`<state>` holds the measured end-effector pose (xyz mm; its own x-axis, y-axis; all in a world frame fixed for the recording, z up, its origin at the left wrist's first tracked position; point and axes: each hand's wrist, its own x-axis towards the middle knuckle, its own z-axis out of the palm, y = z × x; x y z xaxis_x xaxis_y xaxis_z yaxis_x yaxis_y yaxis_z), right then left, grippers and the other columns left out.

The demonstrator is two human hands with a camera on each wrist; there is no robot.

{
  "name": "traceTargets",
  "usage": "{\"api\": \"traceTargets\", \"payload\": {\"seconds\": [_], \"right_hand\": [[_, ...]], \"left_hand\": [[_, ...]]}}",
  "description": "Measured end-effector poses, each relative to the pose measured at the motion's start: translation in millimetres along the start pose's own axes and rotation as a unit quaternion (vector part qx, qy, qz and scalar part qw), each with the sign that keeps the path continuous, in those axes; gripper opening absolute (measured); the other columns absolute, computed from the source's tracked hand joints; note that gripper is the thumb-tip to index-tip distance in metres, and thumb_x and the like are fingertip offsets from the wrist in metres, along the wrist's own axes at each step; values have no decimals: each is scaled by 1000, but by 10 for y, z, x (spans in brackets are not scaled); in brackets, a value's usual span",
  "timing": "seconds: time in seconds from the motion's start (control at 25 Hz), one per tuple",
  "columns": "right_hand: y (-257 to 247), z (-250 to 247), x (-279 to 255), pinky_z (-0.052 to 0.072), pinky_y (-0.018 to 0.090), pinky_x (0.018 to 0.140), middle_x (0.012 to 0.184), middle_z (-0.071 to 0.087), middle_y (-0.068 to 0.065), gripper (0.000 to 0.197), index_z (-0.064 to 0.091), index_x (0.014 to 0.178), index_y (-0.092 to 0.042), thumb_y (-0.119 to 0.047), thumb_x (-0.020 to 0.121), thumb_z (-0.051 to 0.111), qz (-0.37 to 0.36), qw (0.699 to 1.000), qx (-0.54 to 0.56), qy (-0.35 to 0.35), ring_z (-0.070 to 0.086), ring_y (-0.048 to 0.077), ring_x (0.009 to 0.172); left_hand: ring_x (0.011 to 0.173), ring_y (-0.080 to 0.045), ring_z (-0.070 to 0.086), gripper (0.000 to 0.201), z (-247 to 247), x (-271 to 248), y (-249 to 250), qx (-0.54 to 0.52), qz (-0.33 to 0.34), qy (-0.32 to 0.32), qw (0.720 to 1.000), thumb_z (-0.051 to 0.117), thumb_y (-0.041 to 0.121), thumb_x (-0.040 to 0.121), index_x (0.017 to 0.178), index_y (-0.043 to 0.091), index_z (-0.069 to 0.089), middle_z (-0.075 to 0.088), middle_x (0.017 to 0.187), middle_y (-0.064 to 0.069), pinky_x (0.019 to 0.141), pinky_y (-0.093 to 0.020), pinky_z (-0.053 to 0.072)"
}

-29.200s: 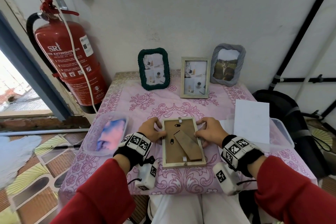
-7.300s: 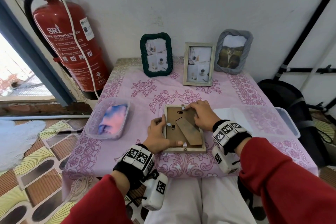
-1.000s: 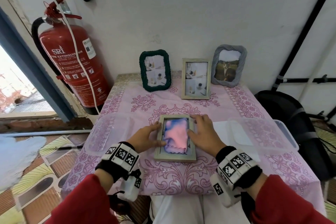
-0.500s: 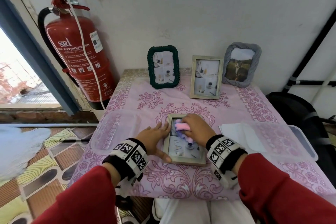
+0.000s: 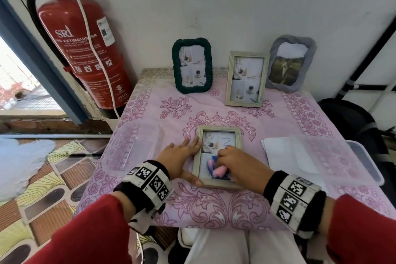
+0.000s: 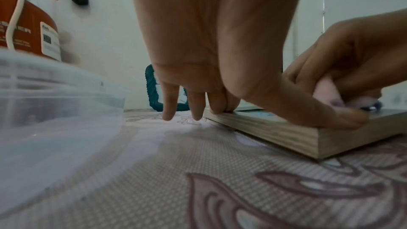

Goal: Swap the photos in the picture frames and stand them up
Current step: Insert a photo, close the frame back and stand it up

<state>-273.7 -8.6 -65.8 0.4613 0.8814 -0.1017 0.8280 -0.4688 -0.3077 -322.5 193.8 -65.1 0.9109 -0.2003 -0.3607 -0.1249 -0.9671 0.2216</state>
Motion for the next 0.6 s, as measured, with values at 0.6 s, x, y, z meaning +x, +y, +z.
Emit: {"api": "traceTargets", "payload": {"seconds": [0.6], "right_hand": [[15, 79, 435, 37, 31, 78, 96, 58, 13, 15, 68, 86, -3, 1, 72, 65, 49, 995, 77, 45, 51, 28, 92]], "left_hand": [[147, -18, 3, 118, 24, 50, 6, 21, -6, 13, 1000, 72, 63, 62, 150, 21, 7, -1, 159, 0, 115, -42, 18]]}}
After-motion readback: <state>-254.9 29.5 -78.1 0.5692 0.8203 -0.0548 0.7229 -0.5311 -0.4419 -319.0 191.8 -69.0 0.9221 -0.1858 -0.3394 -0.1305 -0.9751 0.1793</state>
